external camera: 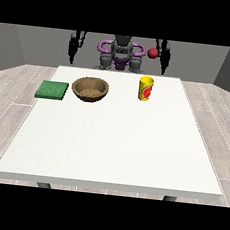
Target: Pick the cup and pour the ball into the bowl, then pick the bowl and place it on the pad
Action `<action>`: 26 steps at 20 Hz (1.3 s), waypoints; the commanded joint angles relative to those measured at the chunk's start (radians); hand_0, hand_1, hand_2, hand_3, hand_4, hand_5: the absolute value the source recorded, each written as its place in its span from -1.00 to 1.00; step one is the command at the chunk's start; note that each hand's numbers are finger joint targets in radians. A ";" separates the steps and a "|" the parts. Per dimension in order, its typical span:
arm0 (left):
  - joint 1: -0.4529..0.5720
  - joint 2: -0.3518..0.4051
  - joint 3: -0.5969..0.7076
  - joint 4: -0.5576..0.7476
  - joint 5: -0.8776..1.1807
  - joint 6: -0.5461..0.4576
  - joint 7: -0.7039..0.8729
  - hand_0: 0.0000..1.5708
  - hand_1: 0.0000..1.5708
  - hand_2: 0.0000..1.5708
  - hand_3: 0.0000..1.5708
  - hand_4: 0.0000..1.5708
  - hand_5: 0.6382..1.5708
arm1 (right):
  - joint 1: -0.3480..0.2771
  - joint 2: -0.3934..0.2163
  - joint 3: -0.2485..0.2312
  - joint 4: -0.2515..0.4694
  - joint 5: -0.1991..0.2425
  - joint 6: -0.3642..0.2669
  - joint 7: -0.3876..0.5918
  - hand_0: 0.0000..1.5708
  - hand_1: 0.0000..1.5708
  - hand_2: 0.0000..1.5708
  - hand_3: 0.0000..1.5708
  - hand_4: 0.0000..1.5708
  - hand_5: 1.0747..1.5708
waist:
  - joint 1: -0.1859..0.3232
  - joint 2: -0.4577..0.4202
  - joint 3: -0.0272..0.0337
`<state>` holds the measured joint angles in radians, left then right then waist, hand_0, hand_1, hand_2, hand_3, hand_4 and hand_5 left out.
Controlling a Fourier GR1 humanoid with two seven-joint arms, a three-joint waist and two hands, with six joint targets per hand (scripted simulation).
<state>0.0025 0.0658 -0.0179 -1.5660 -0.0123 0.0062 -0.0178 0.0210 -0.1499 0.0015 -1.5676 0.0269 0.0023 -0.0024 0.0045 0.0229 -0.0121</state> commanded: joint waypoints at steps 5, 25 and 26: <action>-0.013 0.039 0.008 -0.100 0.008 -0.010 0.087 -1.00 -1.00 -1.00 -1.00 -1.00 0.97 | -0.009 -0.043 -0.020 -0.100 -0.019 0.013 0.084 -1.00 -1.00 -1.00 -1.00 -1.00 0.99 | -0.010 -0.259 0.0076; -0.171 0.090 0.243 0.112 0.137 -0.103 -0.230 -1.00 -1.00 -1.00 -1.00 -1.00 0.91 | -0.093 -0.058 -0.174 -0.068 -0.255 0.208 -0.029 -1.00 -1.00 -1.00 -1.00 -1.00 1.00 | -0.071 0.051 0.0117; -0.203 0.051 0.216 0.112 0.114 -0.059 -0.236 -1.00 -1.00 -1.00 -1.00 -1.00 0.90 | -0.111 -0.054 -0.175 -0.040 -0.220 0.197 -0.089 -1.00 -1.00 -1.00 -1.00 -1.00 1.00 | -0.081 0.094 0.0118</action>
<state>-0.1503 0.1635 0.2230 -1.5245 0.1676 -0.1091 -0.1565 -0.0454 -0.2183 -0.1889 -1.6238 -0.2184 0.2067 -0.0565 -0.0521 0.0469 -0.0002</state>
